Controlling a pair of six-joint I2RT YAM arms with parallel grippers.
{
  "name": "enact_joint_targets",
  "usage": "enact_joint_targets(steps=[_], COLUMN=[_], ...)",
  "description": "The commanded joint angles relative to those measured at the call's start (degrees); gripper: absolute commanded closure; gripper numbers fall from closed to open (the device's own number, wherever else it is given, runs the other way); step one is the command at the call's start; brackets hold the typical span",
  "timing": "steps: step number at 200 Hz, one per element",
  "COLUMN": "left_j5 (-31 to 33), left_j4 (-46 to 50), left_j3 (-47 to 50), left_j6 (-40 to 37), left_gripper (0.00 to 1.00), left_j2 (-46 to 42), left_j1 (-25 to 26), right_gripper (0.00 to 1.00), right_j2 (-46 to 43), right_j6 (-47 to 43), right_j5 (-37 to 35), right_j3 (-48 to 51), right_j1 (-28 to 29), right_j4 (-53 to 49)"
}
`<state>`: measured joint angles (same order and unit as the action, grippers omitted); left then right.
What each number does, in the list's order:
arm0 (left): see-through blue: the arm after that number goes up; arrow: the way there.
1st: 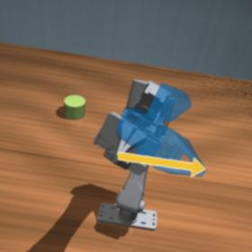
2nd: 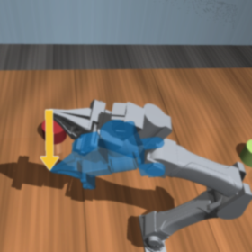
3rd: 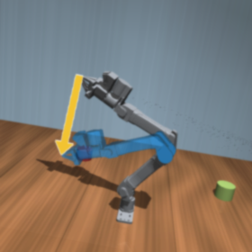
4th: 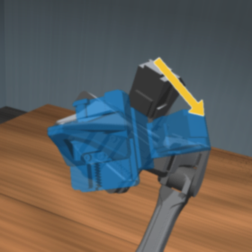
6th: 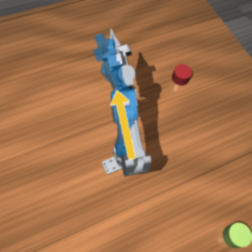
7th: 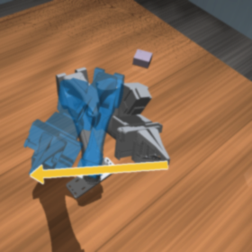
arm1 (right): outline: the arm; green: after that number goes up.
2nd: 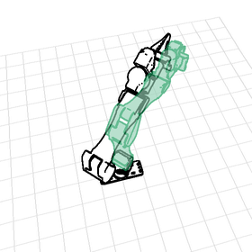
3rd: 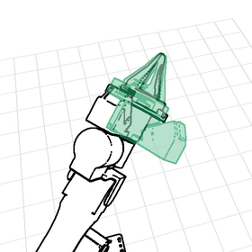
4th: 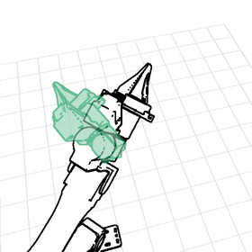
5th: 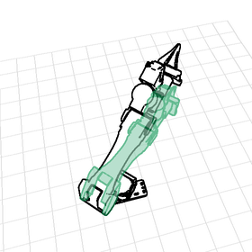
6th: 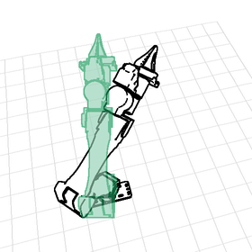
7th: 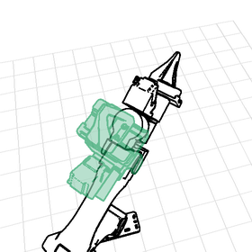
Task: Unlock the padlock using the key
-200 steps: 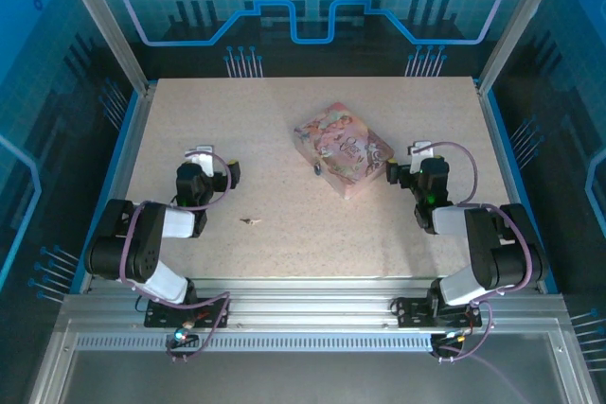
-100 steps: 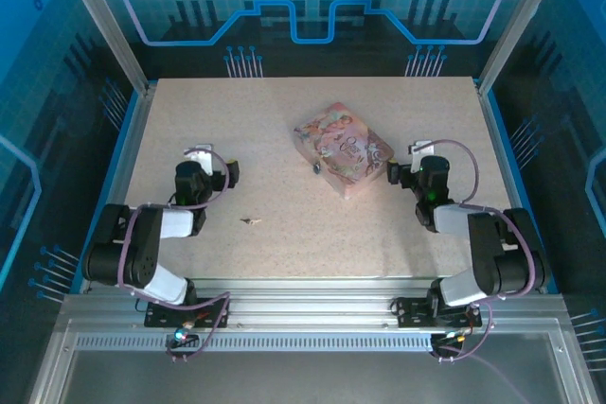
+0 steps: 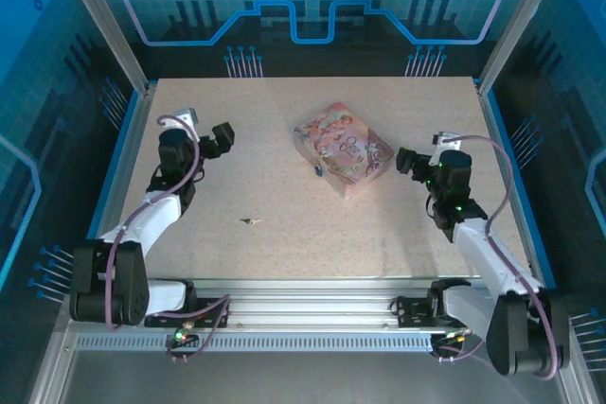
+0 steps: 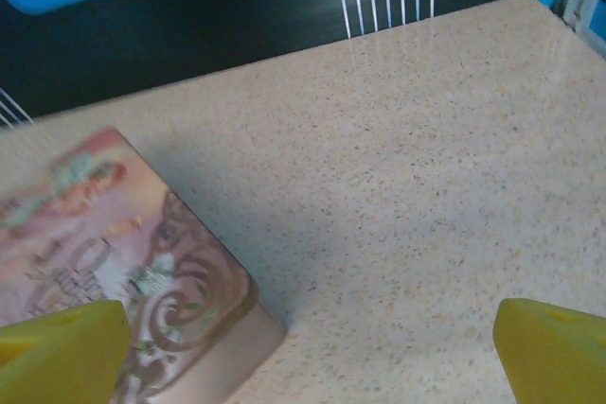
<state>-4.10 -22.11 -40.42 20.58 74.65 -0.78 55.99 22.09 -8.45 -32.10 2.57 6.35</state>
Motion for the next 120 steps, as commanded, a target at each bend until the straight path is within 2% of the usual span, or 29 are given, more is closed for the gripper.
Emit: enact_joint_targets(steps=[1,32,77,120], left_j5=[-16.1,-25.6,-26.1,-26.6], left_j4=[4.3,10.9,21.2,30.6], left_j3=[-4.6,-14.6,-28.8,-45.1], left_j6=[9.4,11.4,7.7,5.4], left_gripper=[0.01,0.01,0.02,0.06], left_j2=[4.0,13.4,25.5,39.9], left_j1=[-0.7,1.1,9.0,14.7], right_gripper=[0.00,0.00,0.00,0.00], right_j2=[-3.5,-9.8,-12.8,-16.3], right_j6=[11.8,14.1,14.8,15.5], right_j5=[7.8,15.8,23.6,24.1], right_j3=[-0.8,1.8,1.0,4.2], right_j1=[-3.4,-4.1,-3.6,-1.6], right_j4=[-9.8,-10.9,-21.3,-24.7])
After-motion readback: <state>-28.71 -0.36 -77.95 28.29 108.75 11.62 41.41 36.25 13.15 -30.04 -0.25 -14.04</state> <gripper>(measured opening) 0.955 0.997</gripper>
